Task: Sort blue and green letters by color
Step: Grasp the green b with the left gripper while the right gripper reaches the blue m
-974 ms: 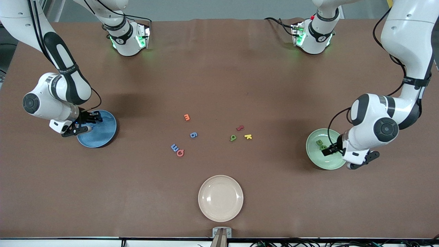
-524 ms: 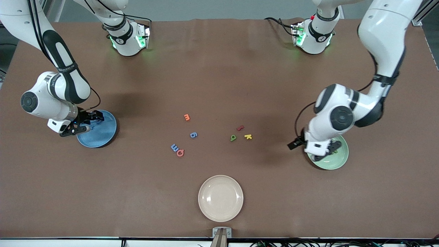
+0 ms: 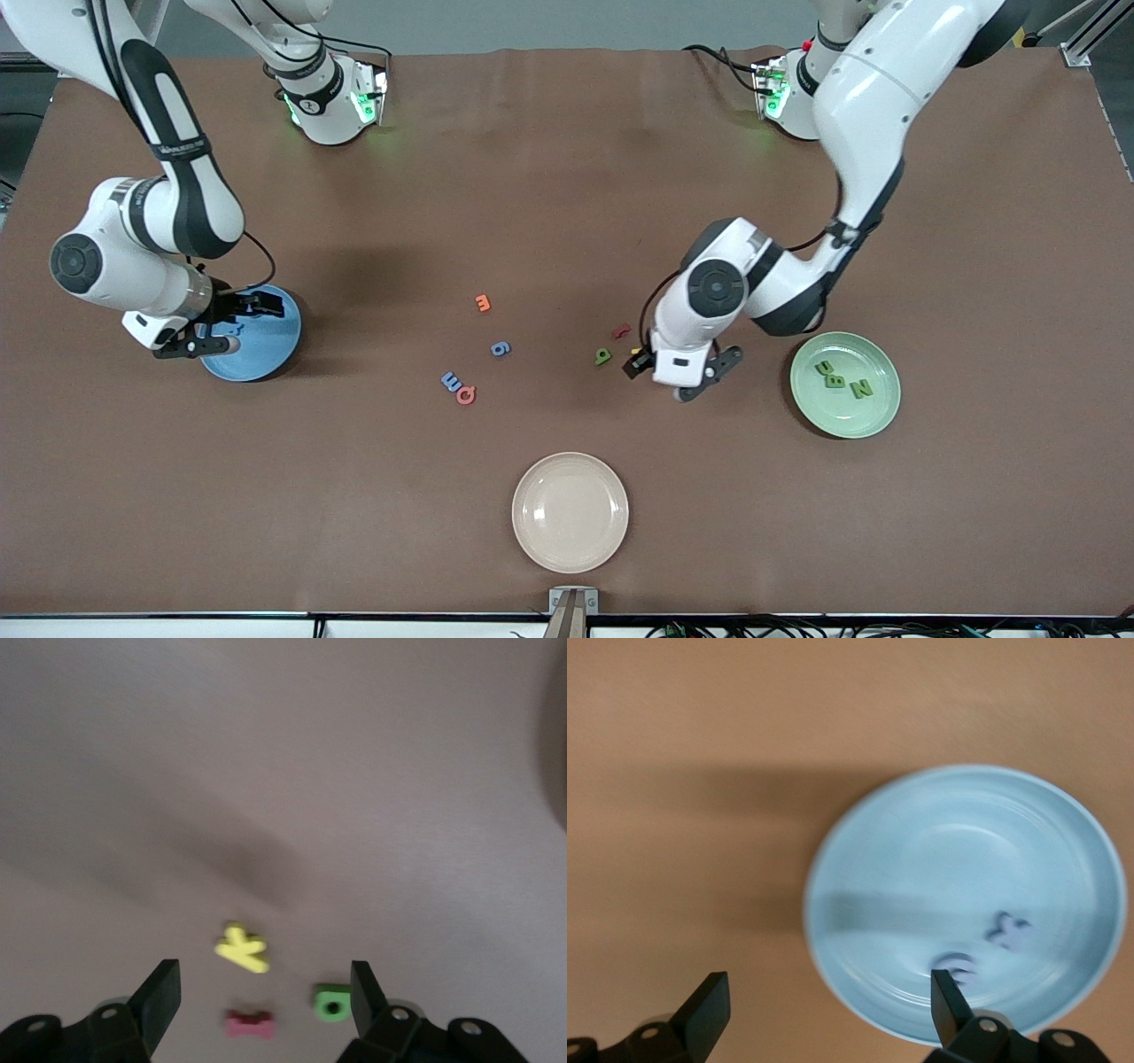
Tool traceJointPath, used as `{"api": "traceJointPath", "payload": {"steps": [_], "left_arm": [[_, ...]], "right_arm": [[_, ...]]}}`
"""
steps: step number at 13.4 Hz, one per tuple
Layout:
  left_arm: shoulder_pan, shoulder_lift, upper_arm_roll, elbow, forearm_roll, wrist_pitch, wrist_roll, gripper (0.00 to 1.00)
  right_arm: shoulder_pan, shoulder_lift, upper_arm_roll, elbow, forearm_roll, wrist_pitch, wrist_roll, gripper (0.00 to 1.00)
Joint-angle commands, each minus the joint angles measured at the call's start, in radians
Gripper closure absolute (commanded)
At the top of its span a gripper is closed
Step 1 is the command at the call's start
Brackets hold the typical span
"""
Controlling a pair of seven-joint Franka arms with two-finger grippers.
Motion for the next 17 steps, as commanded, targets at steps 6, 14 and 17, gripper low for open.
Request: {"api": "traceJointPath", "payload": {"steps": [6,14,17], "left_arm": [[-0.180,0.179,0.109,0.232,0.002,-0.013,-0.124,0.36],[-0.214,0.175,0.111,0.226,0.013,-0.077,-0.148,0.38],[-0.216,0.178,0.111,0.226,0.012,-0.085,-0.150,0.38]], "right_arm": [[0.247,0.130,-0.004,0.202,-0.012,-0.007,0.017,0.00],[0.376,0.293,-0.004,0.348,-0.012,0.059,-0.161,0.00],[0.422,0.318,-0.004,0.351,-0.012,0.093,-0.158,0.00]]}}
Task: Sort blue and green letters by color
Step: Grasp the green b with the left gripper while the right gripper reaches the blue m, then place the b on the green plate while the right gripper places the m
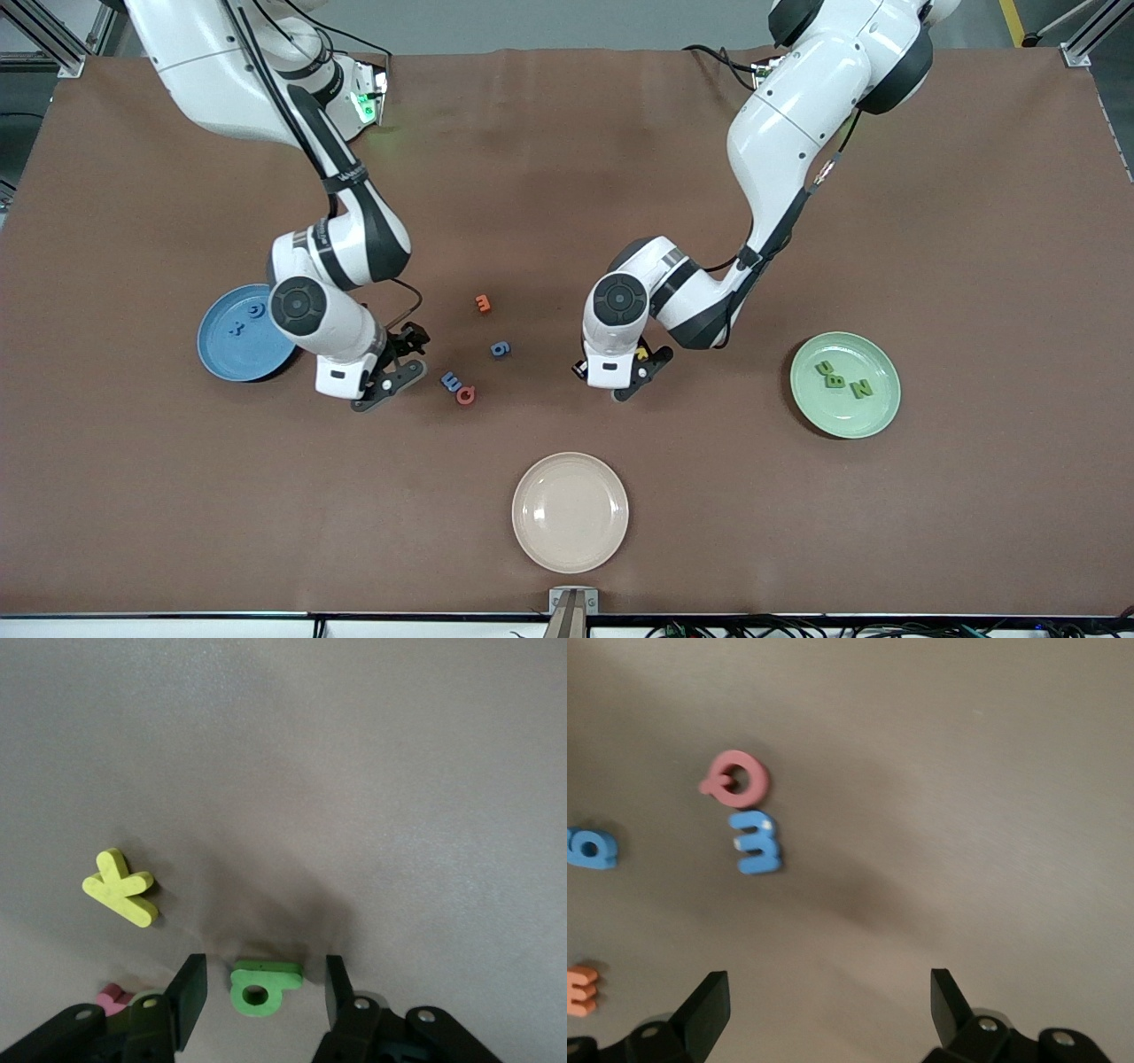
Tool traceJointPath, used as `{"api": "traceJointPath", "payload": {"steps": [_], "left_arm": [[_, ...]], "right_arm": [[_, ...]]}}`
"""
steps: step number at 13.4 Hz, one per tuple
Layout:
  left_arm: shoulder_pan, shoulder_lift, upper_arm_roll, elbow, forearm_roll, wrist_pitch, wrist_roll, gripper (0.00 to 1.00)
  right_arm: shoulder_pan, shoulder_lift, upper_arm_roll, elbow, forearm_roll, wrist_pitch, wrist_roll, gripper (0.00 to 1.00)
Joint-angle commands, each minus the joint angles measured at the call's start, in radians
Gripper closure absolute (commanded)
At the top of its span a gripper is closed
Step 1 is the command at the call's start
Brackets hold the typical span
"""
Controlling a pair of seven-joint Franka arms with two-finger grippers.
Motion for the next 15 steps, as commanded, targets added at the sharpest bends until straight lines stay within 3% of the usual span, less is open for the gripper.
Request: {"api": "traceJointPath", "payload": {"steps": [1,5,6,9,15], "left_arm": [[-0.012,0.000,0.009,0.013,0.009,-0.027,-0.020,0.38],[-0.009,0.009,0.009,0.013,0.007,-0.020,-0.021,0.54],[-0.006,0.009,0.009,0.013,0.004,-0.020,-0.021,0.61],[0.005,-0.018,0.009,0.016,0.001,-0.026,-0.020,0.99],[0.152,-0.174,-0.025,-0.002,0.004,-0.187,0.111,1.00]], "right_arm": [[0.042,0.037,-0.007,0.037,-0.012,0.012,-0.009,0.00],[0.077,0.121,-0.007,0.115,-0.009,0.045,0.000,0.00],[0.081,0.136,-0.009,0.131,-0.008,0.046,0.001,0.00],[0.081,0.159,-0.010,0.160,-0.011,0.046,-0.002,0.03],[0.088,0.193,-0.012,0.164,-0.011,0.088,-0.002,0.14]]}}
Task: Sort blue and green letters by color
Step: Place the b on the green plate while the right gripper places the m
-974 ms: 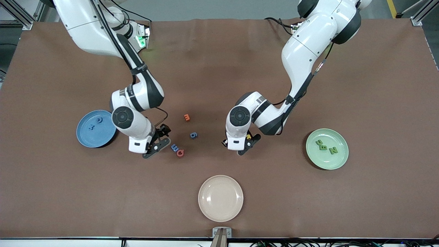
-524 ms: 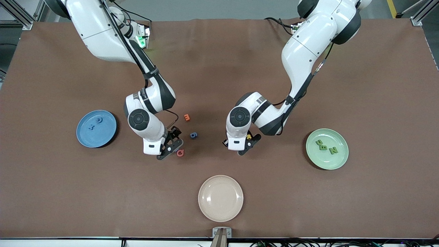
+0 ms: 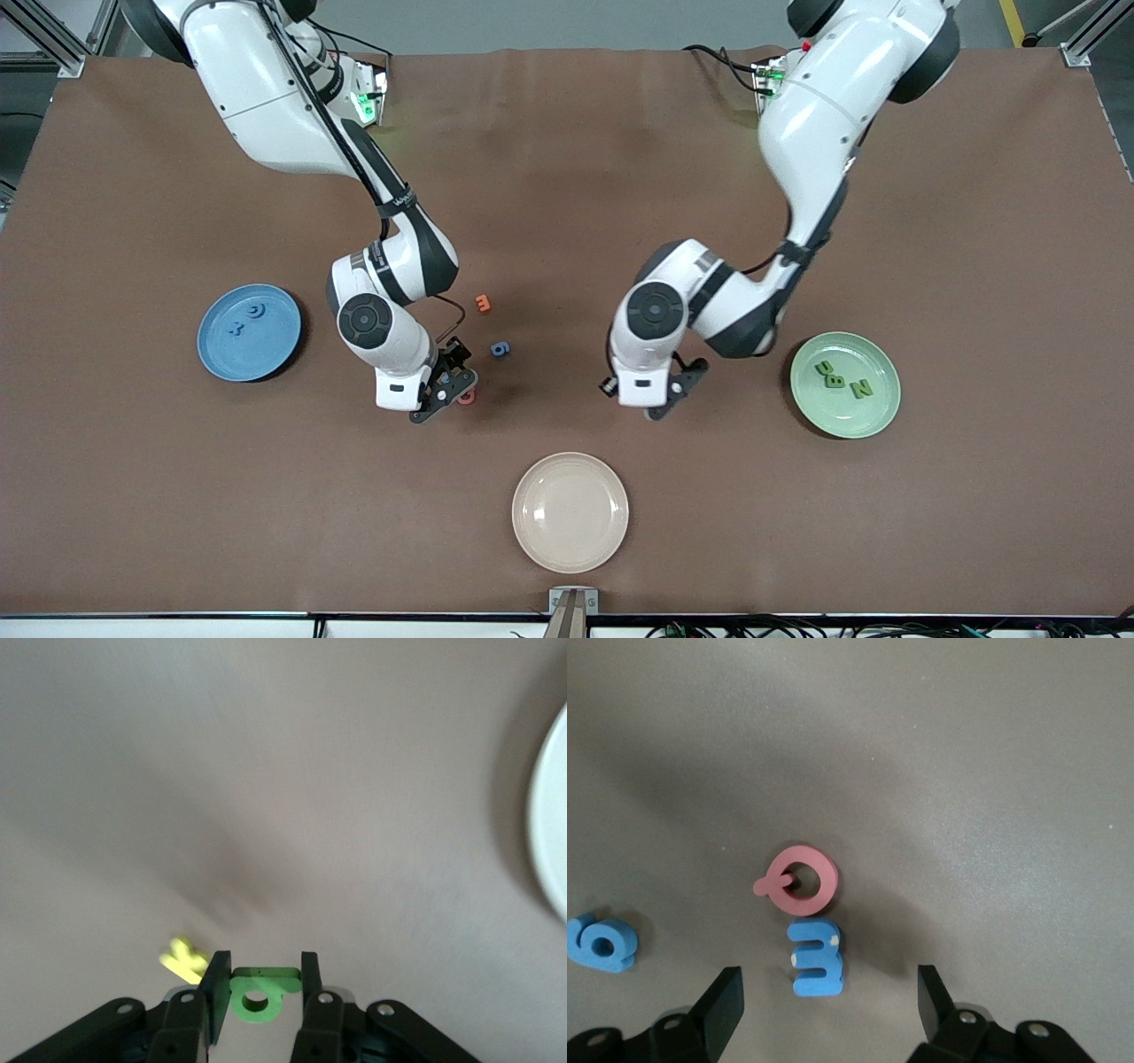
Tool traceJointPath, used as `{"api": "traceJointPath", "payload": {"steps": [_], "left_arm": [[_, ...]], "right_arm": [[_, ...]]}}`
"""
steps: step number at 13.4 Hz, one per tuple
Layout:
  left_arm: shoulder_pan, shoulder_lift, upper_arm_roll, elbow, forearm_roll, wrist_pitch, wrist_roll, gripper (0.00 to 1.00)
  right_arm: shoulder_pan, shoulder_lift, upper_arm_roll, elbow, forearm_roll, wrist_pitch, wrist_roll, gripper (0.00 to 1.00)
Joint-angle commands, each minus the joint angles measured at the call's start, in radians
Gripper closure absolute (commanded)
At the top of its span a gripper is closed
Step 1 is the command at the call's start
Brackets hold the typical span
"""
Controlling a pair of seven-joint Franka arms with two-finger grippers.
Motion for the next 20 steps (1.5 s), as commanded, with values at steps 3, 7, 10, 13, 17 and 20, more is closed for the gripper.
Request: {"api": "traceJointPath", "payload": {"steps": [3,7,10,13,17,20], "left_arm": [[0.154,-0.160,-0.021,-0.112,0.002,-0.124,0.209,1.00],[0.395,-0.249,-0.105,-0.270,0.001,-0.125,0.455,1.00],[0.544,-0.275,-0.143,-0.345,0.002,-0.125,0.625,1.00],[0.614,-0.274,-0.142,-0.397,0.004,-0.097,0.745,1.00],[0.657,-0.268,-0.142,-0.460,0.015,-0.010,0.800,1.00],[0.658,-0.243,-0.140,-0.494,0.015,0.067,0.803,1.00]], "right_arm": [[0.014,0.032,-0.006,0.025,-0.011,0.016,0.000,0.24],[0.014,0.032,-0.006,0.025,-0.011,0.015,0.000,0.46],[0.014,0.032,-0.006,0.025,-0.011,0.015,0.000,0.60],[0.013,0.032,-0.006,0.025,-0.009,0.015,0.001,0.73],[-0.019,-0.011,-0.006,-0.010,-0.009,-0.022,-0.011,0.78],[-0.093,-0.148,-0.006,-0.116,-0.009,-0.095,-0.101,0.78]]}}
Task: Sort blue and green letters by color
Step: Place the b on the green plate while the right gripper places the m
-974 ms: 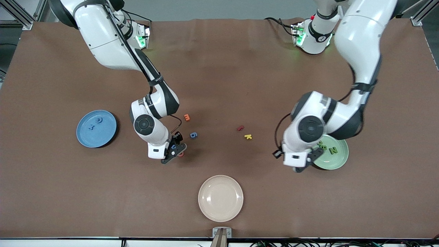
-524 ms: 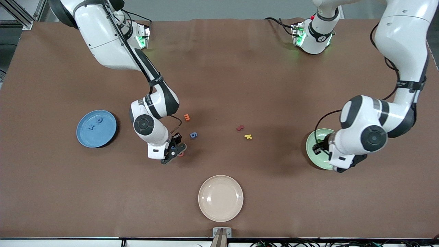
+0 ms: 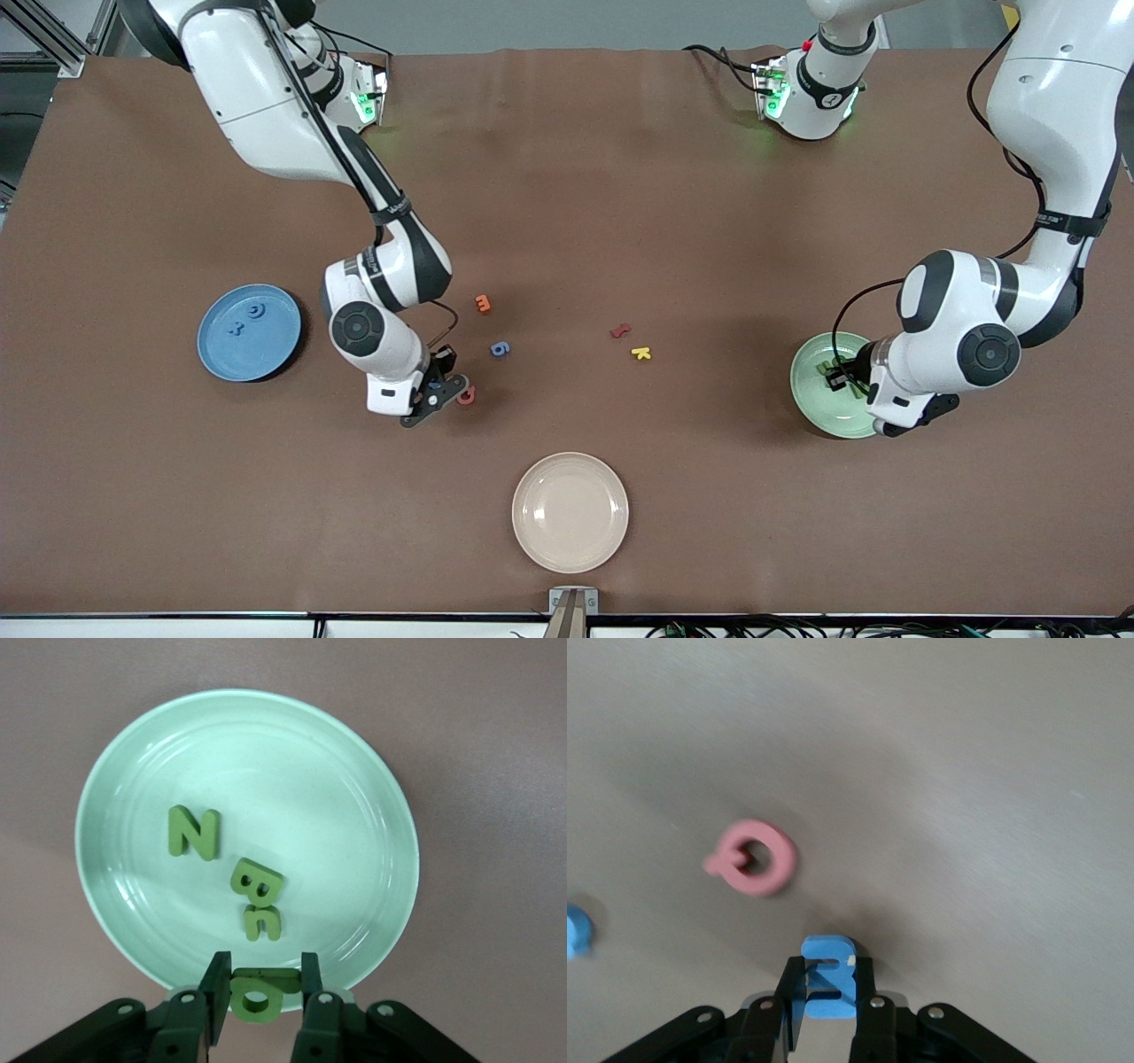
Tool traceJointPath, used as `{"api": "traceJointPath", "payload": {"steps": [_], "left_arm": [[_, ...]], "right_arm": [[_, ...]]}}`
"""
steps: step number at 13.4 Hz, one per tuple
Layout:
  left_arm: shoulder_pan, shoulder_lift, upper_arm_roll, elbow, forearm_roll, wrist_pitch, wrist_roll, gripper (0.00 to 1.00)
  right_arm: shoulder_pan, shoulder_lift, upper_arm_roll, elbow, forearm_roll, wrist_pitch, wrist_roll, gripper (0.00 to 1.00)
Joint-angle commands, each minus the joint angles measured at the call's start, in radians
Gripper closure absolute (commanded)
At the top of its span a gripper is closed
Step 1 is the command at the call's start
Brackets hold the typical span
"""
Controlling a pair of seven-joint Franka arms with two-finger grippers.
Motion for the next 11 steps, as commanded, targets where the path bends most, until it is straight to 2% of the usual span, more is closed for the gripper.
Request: {"api": "traceJointPath", "payload": {"steps": [1,4,6,9,11], "left_arm": [[0.015,-0.014,-0.008,-0.065,0.017,0.062,0.012,1.00],[0.050,-0.016,-0.008,-0.077,0.017,0.064,0.039,1.00],[0.052,-0.003,-0.005,-0.077,0.017,0.109,0.039,1.00],[0.052,0.029,0.002,-0.064,0.055,0.160,0.039,1.00],[0.058,0.033,0.002,-0.065,0.112,0.166,0.039,0.99]], "right_arm": [[-0.095,-0.192,0.014,-0.165,-0.008,-0.052,-0.121,0.78],[-0.240,-0.360,0.012,-0.351,-0.008,-0.049,-0.288,0.78],[-0.346,-0.412,0.012,-0.434,-0.008,-0.034,-0.403,0.78],[-0.487,-0.411,0.012,-0.507,-0.008,0.085,-0.590,0.77],[-0.541,-0.399,0.012,-0.546,-0.008,0.177,-0.648,0.77]]}}
